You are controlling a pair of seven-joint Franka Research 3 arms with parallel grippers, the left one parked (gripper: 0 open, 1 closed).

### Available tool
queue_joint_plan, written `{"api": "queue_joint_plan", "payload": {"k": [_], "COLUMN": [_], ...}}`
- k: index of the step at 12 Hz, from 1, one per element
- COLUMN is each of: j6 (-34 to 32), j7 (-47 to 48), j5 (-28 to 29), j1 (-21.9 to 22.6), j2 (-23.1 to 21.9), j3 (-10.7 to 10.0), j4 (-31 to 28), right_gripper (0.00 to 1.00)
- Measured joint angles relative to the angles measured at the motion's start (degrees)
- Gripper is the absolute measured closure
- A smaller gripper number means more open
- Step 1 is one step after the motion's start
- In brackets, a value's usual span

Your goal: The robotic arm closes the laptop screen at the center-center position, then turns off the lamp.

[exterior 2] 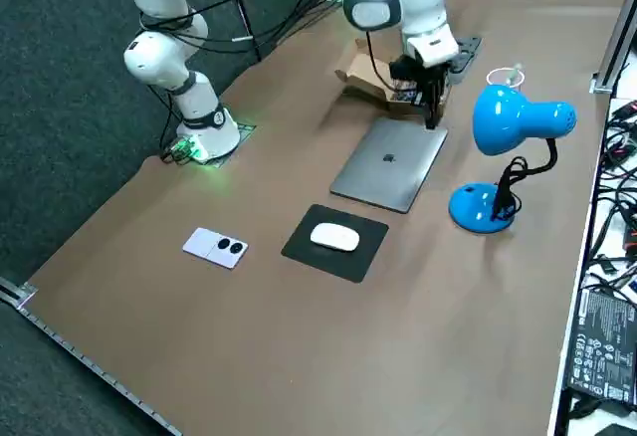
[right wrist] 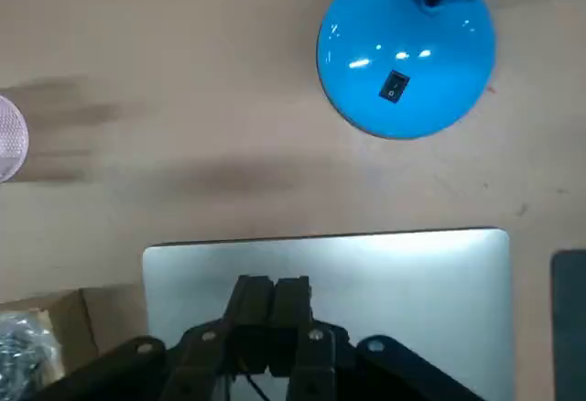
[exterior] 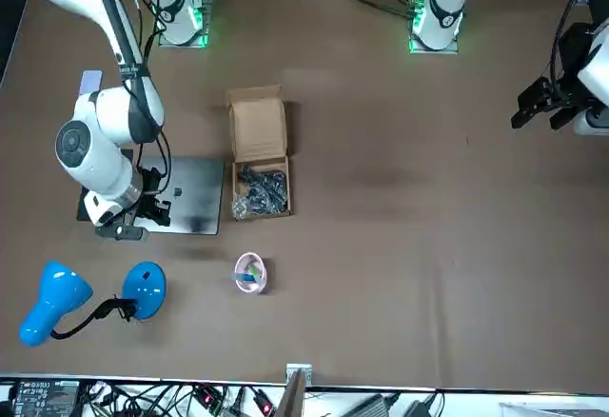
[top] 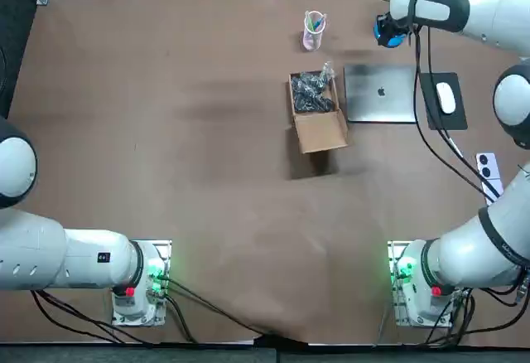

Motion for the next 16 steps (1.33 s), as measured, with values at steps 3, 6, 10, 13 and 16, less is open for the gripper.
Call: {"api": "queue_joint_plan", "payload": {"k": [3, 6, 10, 13, 16], "j6": [-2.86, -3.22, -3.18, -2.83, -0.12], "j7": [6.49, 15.43, 25.16, 28.33, 39.5], "j5": [-3.47, -10.74, -20.91, -25.19, -33.82], "j1": [2.44, 5.07, 7.09, 7.1, 7.13], "j2": [-1.44, -2.01, -1.1, 1.52, 4.66], "j3": [0.14, 0.21, 0.24, 0.07, -0.06], "j4": [0.67, 0.7, 2.68, 6.1, 8.67], "right_gripper": [0.98, 0.98, 0.98, 0.98, 0.98]}}
